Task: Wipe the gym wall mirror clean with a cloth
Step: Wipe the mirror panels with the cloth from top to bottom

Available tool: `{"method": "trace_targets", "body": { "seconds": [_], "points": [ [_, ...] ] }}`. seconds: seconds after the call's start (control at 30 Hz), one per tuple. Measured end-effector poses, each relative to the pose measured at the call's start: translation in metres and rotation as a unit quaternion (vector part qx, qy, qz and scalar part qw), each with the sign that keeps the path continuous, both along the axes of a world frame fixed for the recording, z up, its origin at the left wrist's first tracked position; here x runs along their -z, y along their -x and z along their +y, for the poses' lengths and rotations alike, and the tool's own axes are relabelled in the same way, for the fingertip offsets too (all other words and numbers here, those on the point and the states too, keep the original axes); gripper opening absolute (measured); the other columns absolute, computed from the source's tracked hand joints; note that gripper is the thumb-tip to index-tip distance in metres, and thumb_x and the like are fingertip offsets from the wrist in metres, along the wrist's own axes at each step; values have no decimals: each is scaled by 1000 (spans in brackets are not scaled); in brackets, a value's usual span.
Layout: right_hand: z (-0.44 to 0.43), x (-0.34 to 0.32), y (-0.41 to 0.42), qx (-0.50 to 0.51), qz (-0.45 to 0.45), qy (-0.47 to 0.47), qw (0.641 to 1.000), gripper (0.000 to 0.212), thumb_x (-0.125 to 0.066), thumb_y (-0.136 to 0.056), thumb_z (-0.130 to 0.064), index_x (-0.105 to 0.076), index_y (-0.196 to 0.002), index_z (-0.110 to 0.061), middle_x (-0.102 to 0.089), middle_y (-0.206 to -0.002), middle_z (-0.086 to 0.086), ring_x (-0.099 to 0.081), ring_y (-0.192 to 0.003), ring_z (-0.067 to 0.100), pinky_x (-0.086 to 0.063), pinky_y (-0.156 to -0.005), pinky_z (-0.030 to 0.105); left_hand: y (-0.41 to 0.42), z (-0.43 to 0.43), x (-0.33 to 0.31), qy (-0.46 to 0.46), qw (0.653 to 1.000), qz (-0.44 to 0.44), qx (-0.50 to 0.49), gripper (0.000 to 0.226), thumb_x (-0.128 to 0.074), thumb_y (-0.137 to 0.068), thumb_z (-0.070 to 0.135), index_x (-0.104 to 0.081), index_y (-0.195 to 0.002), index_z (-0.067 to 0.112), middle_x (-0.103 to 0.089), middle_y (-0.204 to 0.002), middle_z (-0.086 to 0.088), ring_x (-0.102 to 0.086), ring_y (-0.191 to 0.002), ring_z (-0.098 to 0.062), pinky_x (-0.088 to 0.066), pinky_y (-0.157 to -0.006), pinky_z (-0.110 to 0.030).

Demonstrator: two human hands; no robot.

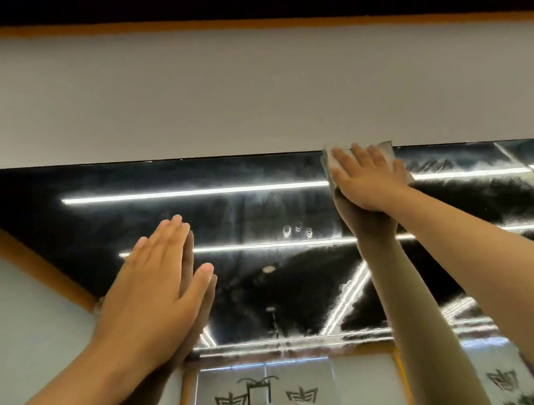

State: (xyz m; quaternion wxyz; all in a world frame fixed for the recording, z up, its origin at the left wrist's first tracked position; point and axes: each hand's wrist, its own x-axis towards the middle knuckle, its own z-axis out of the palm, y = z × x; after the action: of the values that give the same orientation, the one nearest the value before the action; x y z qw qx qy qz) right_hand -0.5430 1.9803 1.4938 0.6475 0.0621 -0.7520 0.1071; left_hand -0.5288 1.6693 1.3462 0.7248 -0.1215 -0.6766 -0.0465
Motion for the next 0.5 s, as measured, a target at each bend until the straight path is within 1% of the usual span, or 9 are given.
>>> {"method": "trace_targets", "body": {
  "seconds": [0.13,0.23,0.3,0.37,0.43,0.5],
  "points": [
    [-22,17,2,9,14,-13,1000,55,-11,-104,-53,0,-156,-43,6,-167,-6,8,-153,21,5,-120,58,5,-2,-1,12,1000,10,-1,93,7,-76,72,-1,-158,28,5,-163,16,13,-146,4,11,-116,-19],
    [-58,57,-3,-7,23,-72,997,54,-10,-103,-53,0,-155,-44,6,-167,-8,11,-152,17,7,-120,55,5,-4,-1,19,1000,12,10,93,10,-76,68,-3,-158,27,4,-164,15,13,-146,4,16,-113,-16],
    [-85,98,-5,-12,31,-135,990,61,-1,-94,-60,4,-154,-47,10,-165,-11,16,-150,12,11,-120,51,3,-3,0,21,999,14,25,92,12,-77,65,-5,-158,26,2,-165,13,12,-147,4,16,-112,-16],
    [-107,140,-9,-18,31,-193,981,69,8,-83,-65,11,-151,-51,18,-163,-17,25,-147,7,19,-118,46,2,-2,0,19,999,9,38,92,13,-77,63,-5,-159,25,3,-166,11,12,-148,2,15,-115,-19],
    [-114,165,-10,-15,23,-230,973,63,8,-84,-68,18,-145,-58,25,-156,-26,32,-143,1,25,-115,40,0,-2,2,13,999,9,41,89,11,-80,61,-3,-158,24,7,-166,9,16,-149,-2,12,-119,-24],
    [-111,170,-12,-13,17,-244,969,55,6,-85,-72,23,-137,-65,28,-152,-30,34,-140,-4,25,-115,35,-1,-1,3,4,999,16,45,83,6,-85,58,0,-159,21,13,-166,6,21,-148,-5,11,-121,-28]
  ]
}}
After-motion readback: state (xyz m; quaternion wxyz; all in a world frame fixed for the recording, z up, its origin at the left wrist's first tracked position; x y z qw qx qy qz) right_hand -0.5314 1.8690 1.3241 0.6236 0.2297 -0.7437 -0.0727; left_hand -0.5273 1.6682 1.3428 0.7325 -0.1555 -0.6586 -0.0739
